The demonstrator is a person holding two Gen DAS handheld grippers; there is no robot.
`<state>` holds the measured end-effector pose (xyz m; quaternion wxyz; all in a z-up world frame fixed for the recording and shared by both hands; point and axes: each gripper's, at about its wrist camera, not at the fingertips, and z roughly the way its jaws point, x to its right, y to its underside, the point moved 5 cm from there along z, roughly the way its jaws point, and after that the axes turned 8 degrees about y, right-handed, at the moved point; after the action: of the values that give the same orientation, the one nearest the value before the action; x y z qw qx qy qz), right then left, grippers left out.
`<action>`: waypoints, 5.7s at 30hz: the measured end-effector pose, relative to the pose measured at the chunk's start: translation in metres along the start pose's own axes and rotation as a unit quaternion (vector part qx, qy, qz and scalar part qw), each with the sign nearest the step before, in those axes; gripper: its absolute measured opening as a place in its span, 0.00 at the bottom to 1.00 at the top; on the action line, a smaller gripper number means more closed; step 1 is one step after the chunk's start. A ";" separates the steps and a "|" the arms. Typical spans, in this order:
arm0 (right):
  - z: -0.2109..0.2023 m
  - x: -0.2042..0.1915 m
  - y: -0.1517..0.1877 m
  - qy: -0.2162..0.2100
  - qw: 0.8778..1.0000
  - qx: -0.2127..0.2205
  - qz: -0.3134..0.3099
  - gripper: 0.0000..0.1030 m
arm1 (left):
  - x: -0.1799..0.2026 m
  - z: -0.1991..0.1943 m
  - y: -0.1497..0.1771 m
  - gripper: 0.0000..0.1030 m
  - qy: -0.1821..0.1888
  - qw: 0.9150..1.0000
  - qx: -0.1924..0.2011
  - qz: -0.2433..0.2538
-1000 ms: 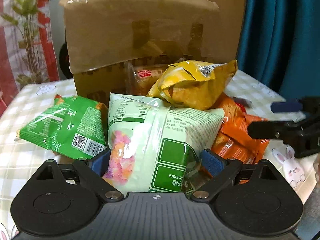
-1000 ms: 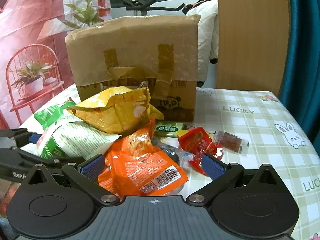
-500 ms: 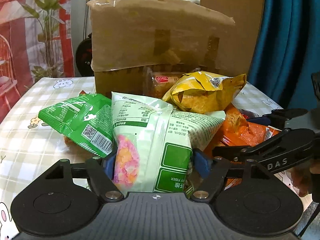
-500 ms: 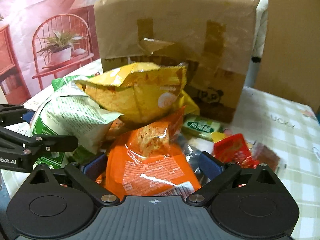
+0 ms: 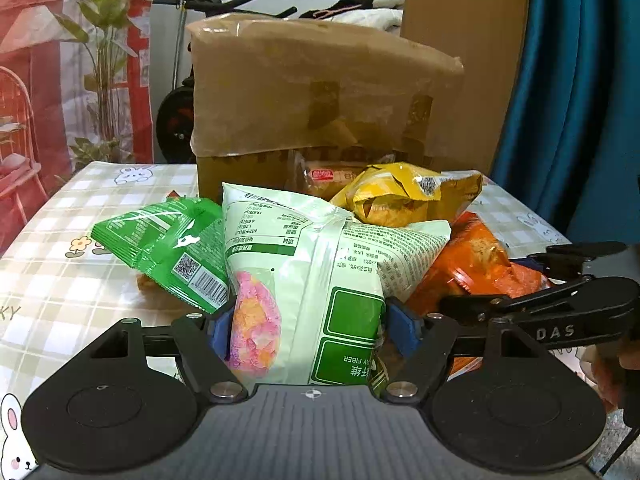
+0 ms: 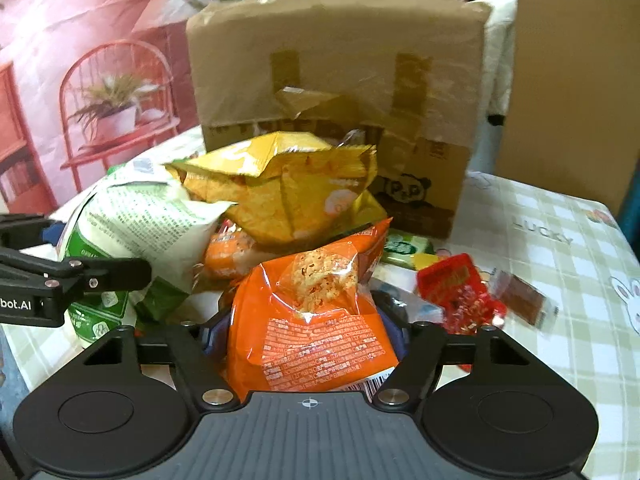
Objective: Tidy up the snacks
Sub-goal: 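Lift both bags and carry them over the open paper-lined box, then open both tools to drop the bags into the open box, then return both tools to the snack pile in front of the taped box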
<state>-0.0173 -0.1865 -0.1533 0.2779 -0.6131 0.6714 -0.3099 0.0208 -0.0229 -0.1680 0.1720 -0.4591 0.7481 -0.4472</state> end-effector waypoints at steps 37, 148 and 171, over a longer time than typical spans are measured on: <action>-0.038 0.053 -0.032 0.121 0.985 0.101 0.065 0.66 | -0.025 -0.036 -0.056 0.74 -0.081 0.991 0.103 -0.022; -0.002 0.106 -0.096 0.057 0.982 0.125 0.130 1.00 | -0.066 -0.025 -0.135 0.95 -0.085 0.986 0.121 -0.077; 0.027 0.128 -0.035 0.093 0.990 0.043 0.100 0.72 | -0.068 -0.006 -0.074 0.89 -0.106 0.989 0.033 -0.095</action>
<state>0.0139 -0.3178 -0.1437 0.2698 -0.4990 0.7381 -0.3654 0.0910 0.0239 -0.1143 0.2218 -0.5672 0.6633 -0.4349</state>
